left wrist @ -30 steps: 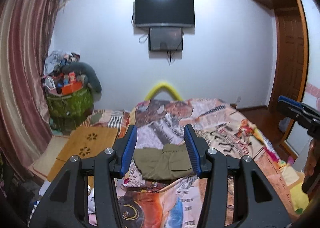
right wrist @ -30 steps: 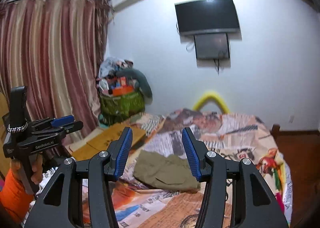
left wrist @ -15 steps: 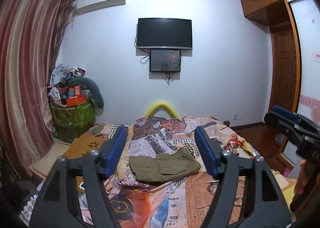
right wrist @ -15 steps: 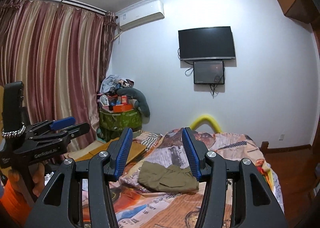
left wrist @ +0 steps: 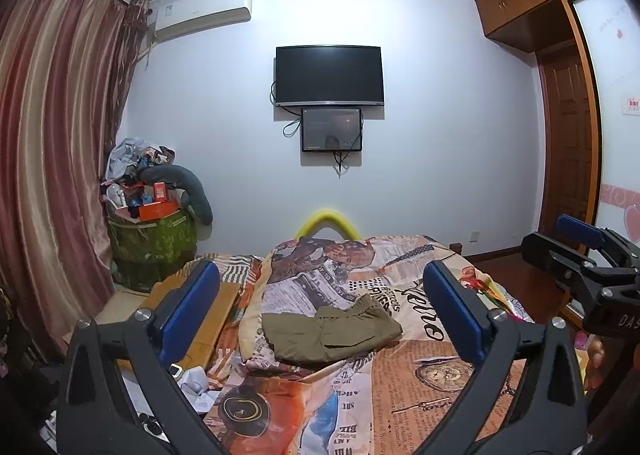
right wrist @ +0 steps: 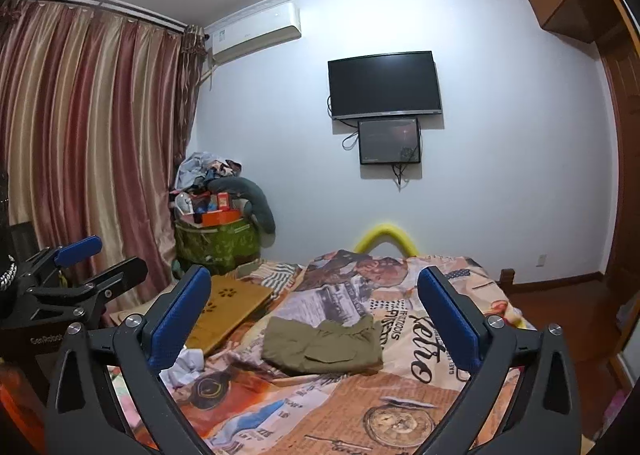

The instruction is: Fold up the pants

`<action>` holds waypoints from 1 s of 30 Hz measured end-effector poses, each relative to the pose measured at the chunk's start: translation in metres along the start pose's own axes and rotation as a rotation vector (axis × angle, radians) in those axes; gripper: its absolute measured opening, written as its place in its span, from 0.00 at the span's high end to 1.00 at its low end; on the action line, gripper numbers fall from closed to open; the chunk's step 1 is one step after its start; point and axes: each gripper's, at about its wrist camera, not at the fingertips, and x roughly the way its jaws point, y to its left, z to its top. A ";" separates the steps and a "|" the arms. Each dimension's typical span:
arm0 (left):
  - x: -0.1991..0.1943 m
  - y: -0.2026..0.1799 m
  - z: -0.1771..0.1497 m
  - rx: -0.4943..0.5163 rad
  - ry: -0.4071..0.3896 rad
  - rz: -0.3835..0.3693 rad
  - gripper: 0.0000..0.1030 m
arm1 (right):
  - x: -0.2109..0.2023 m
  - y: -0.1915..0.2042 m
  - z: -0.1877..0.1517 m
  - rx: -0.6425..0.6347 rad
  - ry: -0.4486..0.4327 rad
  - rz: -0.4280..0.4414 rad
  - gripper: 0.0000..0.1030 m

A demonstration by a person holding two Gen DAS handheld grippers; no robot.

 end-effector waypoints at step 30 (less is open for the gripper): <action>0.006 0.002 -0.006 -0.026 0.012 -0.023 0.00 | -0.006 0.002 -0.008 -0.010 0.019 -0.002 0.00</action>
